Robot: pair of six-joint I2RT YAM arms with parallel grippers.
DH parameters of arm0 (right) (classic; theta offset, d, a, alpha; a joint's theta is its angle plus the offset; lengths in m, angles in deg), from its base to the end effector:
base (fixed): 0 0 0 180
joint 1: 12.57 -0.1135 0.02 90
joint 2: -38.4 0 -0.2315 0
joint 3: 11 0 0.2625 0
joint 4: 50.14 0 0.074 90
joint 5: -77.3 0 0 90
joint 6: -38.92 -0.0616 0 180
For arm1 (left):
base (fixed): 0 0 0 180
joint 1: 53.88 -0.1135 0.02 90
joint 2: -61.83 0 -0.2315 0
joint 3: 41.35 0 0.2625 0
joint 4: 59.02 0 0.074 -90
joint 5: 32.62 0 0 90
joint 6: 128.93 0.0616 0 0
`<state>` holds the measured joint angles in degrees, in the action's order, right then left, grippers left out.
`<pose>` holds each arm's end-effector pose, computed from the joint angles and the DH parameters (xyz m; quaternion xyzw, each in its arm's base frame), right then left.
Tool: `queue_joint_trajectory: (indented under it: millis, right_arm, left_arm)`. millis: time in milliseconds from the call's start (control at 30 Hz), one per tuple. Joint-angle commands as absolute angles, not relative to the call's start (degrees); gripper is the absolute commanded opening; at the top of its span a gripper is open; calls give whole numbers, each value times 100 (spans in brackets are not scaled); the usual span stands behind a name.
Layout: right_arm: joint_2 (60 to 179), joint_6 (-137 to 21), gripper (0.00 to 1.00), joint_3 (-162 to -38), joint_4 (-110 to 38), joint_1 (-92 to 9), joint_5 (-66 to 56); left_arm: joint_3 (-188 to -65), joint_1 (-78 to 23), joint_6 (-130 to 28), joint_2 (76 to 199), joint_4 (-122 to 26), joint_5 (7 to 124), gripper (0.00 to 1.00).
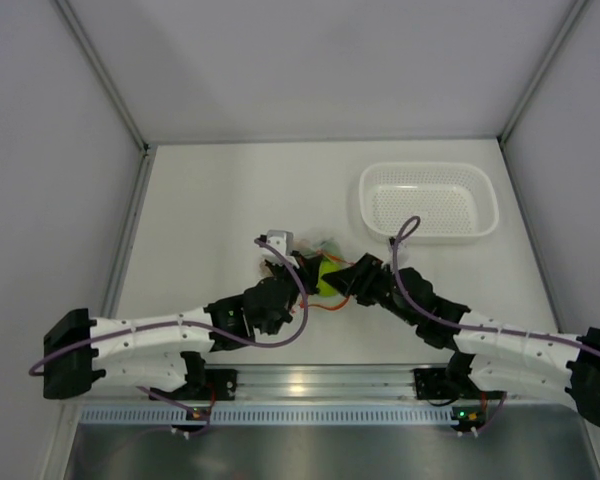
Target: Open the zip-top bag and remove the fake food
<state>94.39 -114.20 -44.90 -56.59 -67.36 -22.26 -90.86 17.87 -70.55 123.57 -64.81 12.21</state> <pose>0.1603 0.2094 0.1704 0.1079 0.7882 0.4817 0.3675 0.1303 -0.2557 0.2486 -0.0041 0.7345 -0.3051 0.6061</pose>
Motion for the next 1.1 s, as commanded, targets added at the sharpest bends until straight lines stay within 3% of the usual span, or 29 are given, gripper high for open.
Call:
queue_joint_trajectory:
  millis: [0, 300, 667, 867, 1067]
  right_arm:
    - [8991, -10962, 29, -4777, -5021, -6847, -2685]
    - [7999, -10725, 29, -4909, -4107, -6838, -2466]
    - [7347, -9820, 28, -5848, -2674, -6654, -2562]
    - [7785, -9187, 29, -6420, -2217, -5803, -2133]
    - [8585, -8616, 29, -6570, -2365, -4256, -1587]
  left_arm:
    - [-9526, 1810, -6942, 12450, -6384, 896, 0]
    - [-10273, 1705, -7637, 12836, -5161, 254, 0]
    - [-10379, 1240, -8199, 12723, -4424, 473, 0]
    - [-10106, 949, -8296, 12284, -4264, 552, 0]
    - [-9983, 896, -8261, 11870, -4062, 640, 0]
